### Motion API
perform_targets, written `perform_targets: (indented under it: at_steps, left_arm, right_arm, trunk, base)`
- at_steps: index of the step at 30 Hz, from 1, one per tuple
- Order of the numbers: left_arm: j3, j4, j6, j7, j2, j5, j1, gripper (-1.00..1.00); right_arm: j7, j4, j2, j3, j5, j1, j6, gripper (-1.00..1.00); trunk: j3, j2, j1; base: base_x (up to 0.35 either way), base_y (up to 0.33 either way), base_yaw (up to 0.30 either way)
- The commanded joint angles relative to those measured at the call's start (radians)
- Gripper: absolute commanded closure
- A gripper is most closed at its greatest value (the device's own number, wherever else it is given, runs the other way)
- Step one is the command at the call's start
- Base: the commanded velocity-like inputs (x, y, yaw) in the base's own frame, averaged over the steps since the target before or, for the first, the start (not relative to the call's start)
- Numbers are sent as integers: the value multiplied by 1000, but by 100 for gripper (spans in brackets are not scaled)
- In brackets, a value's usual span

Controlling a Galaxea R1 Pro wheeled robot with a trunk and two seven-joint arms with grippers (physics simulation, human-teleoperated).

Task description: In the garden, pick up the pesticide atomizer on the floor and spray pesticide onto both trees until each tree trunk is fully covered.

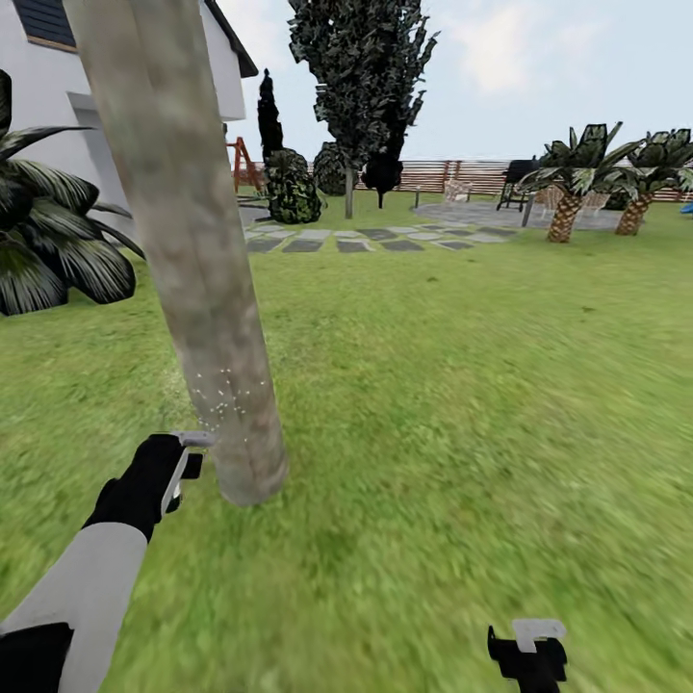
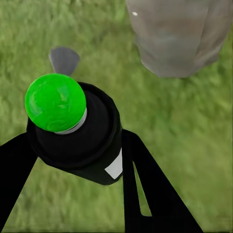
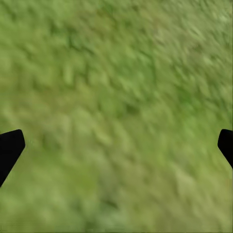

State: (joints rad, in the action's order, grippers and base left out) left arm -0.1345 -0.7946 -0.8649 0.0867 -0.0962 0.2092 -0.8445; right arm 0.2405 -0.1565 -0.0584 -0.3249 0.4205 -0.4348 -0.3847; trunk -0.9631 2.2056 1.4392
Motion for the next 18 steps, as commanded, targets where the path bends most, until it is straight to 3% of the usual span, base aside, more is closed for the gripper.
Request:
perform_targets:
  at_steps: [1, 2, 5, 18]
  left_arm:
    - [0, -1, 14, 1, 3, 3, 4, 100]
    - [0, -1, 50, 3, 8, 3, 8, 100]
    - [0, 0, 70, 4, 12, 3, 10, 100]
    - [-1, 1, 73, 4, 31, 6, 10, 100]
  right_arm:
    - [3, 2, 0, -6, 11, -1, -3, -100]
    - [3, 2, 0, -6, 11, -1, -3, -100]
    - [3, 2, 0, -6, 11, -1, -3, -100]
    - [3, 2, 0, -8, 11, -1, -3, -100]
  trunk:
    - [-1, 0, 0]
    - [-1, 0, 0]
    - [-1, 0, 0]
    - [-1, 0, 0]
  base:
    - [6, -2, 267]
    - [2, -68, 186]
    - [1, -194, 73]
    - [0, -272, 2]
